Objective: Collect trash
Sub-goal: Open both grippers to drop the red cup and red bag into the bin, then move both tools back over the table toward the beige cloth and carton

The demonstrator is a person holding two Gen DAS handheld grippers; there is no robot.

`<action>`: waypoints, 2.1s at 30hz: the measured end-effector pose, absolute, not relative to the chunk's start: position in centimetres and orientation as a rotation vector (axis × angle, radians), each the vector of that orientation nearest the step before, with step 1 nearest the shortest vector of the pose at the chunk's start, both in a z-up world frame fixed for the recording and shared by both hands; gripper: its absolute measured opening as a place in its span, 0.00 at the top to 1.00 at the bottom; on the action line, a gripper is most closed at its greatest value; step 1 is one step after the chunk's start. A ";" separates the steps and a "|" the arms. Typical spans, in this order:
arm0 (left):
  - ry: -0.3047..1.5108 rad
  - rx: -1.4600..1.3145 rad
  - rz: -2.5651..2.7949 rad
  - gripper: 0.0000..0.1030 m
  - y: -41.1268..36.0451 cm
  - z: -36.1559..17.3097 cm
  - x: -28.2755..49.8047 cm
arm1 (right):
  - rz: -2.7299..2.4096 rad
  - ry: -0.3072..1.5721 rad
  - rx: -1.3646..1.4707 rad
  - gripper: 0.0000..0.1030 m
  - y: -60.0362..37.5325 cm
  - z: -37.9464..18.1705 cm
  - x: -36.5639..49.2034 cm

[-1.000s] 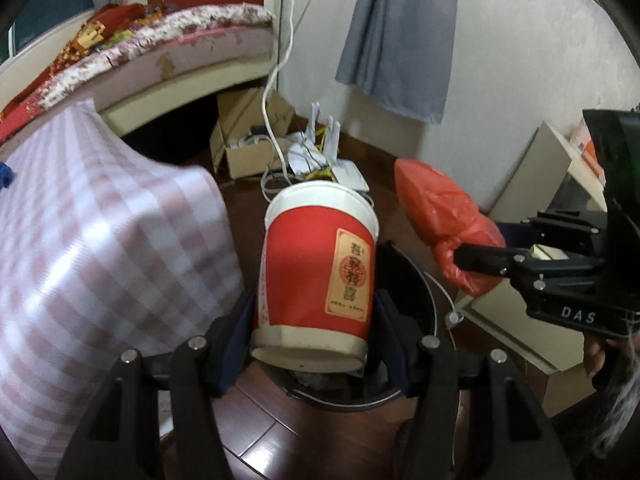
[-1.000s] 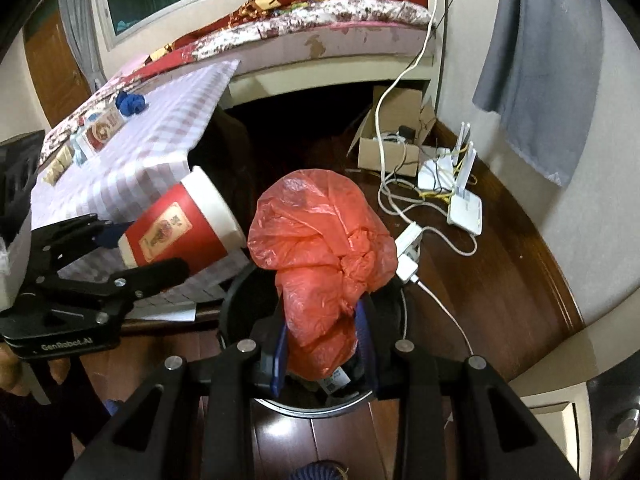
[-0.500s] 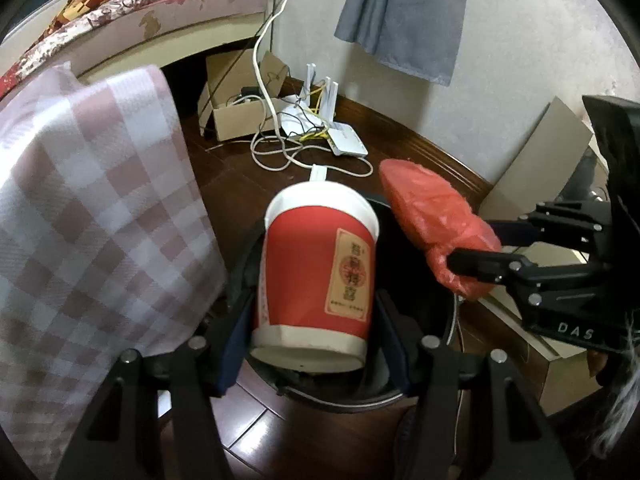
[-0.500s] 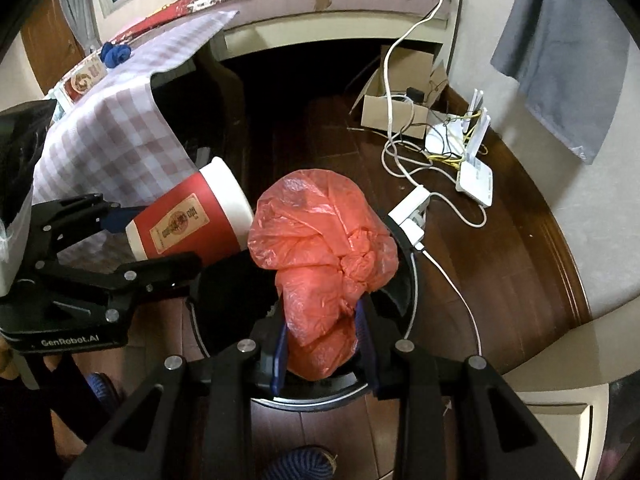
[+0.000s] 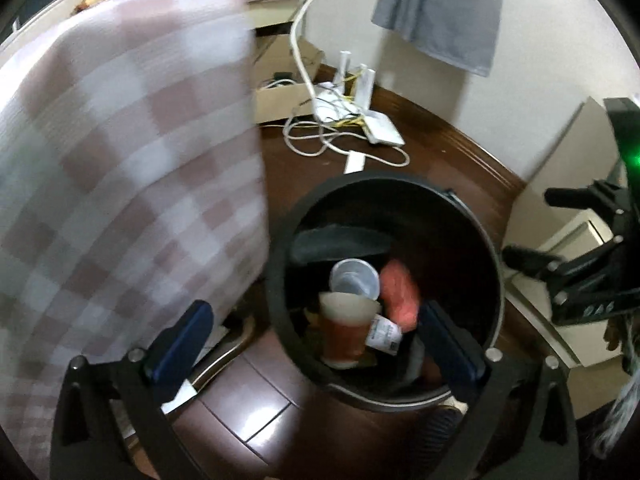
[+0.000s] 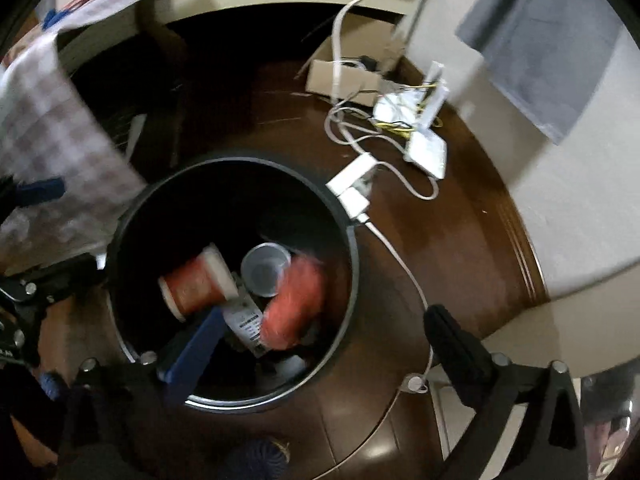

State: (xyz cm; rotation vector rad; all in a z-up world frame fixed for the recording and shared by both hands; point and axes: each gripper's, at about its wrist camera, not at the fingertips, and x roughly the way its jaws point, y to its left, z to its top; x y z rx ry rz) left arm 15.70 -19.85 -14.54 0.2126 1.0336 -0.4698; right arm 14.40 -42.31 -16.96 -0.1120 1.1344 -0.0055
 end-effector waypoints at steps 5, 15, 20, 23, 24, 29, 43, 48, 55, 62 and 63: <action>1.017 0.211 -0.446 0.01 -19.5 -14.0 15.3 | -0.012 1.126 -0.125 0.01 -42.1 -16.4 14.5; 0.971 0.221 -0.432 0.01 -19.2 -12.2 14.8 | 0.006 1.077 -0.138 0.01 -40.5 -13.7 14.0; 0.930 0.219 -0.433 0.01 -18.7 -10.0 14.0 | 0.005 1.022 -0.139 0.01 -39.7 -11.1 13.9; 0.902 0.209 -0.430 0.01 -18.3 -8.6 13.7 | 0.007 0.987 -0.140 0.01 -39.2 -9.3 13.8; 0.892 0.206 -0.430 0.01 -18.1 -8.1 13.6 | 0.010 0.976 -0.139 0.01 -39.0 -8.7 13.8; 0.843 0.194 -0.414 0.01 -17.4 -5.8 13.4 | 0.031 0.907 -0.145 0.01 -37.4 -5.7 13.6; 0.752 0.143 -0.258 0.01 -10.6 -1.5 13.9 | 0.147 0.783 -0.161 0.01 -31.5 -0.6 15.0; 0.730 0.126 -0.174 0.01 -7.5 -0.7 14.0 | 0.224 0.742 -0.192 0.01 -27.2 0.8 16.0; 0.718 0.082 -0.036 0.01 -0.4 -0.1 13.7 | 0.345 0.704 -0.194 0.01 -20.1 2.3 18.1; 0.723 0.018 0.124 0.01 8.7 -0.1 13.3 | 0.455 0.683 -0.172 0.01 -12.5 2.5 19.5; 0.725 0.010 0.137 0.01 9.5 -0.2 13.2 | 0.475 0.676 -0.169 0.01 -11.2 2.5 19.7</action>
